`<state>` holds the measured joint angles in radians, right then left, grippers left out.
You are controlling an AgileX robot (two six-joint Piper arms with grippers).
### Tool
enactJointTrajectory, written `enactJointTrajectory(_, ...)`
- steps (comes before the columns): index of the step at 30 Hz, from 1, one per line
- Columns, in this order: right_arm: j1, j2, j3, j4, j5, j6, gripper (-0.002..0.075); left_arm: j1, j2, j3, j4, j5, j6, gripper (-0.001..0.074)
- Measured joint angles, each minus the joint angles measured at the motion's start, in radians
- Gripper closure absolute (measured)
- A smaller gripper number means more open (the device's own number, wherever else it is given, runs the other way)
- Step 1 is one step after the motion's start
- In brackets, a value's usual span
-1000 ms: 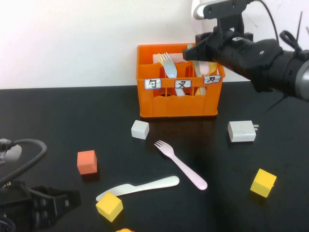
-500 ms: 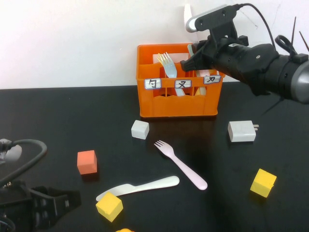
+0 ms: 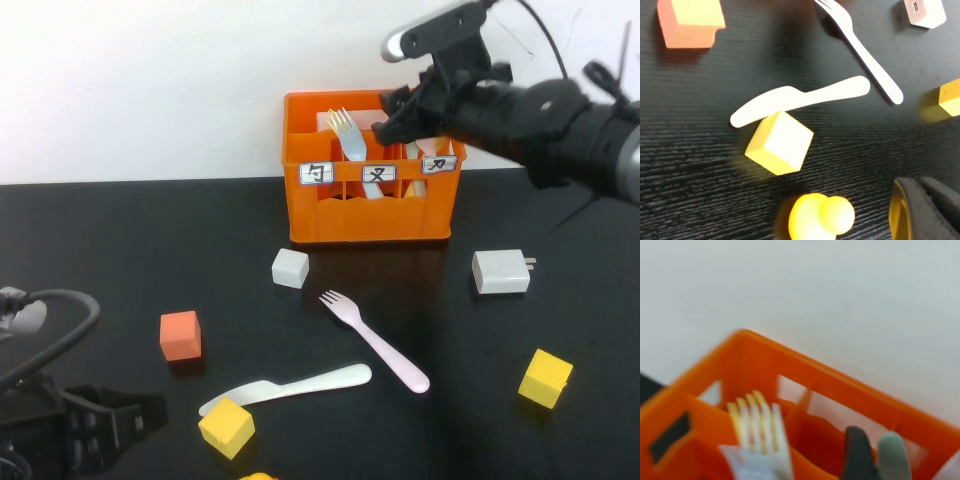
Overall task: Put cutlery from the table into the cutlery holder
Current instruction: Place the knife on the box, then pick up the fork
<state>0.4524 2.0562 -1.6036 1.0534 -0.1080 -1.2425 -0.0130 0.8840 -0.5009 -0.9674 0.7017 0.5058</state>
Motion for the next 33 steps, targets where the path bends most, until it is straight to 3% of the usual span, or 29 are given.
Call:
enactJointTrajectory(4,0.000,-0.071,0.002,0.000,0.129,-0.068,0.0414,0.000,0.000,0.000,0.000,-0.006,0.004,0.0736)
enactJointTrajectory(8,0.000,-0.148,0.002,0.000,0.345,-0.083,0.0639,0.000,0.000,0.000,0.000,-0.008,0.006,0.0736)
enactJointTrajectory(11,0.000,-0.182,0.002,-0.013,0.523,-0.049,0.0696,0.000,0.000,0.000,-0.005,-0.008,0.006,0.0736)
enactJointTrajectory(15,0.009,-0.186,0.002,-0.123,0.706,0.058,0.0715,0.000,0.009,-0.031,-0.015,0.030,-0.010,0.0736)
enactJointTrajectory(25,0.140,-0.171,0.002,-0.767,0.961,0.459,0.0718,-0.010,0.147,-0.204,0.058,0.216,-0.129,0.0736)
enactJointTrajectory(28,0.167,-0.136,0.002,-0.865,1.003,0.552,0.0718,-0.071,0.187,-0.229,0.123,0.212,-0.177,0.0736)
enactJointTrajectory(33,0.170,-0.042,0.002,-0.906,0.991,0.646,0.0719,-0.262,0.239,-0.232,0.295,0.131,-0.324,0.0736)
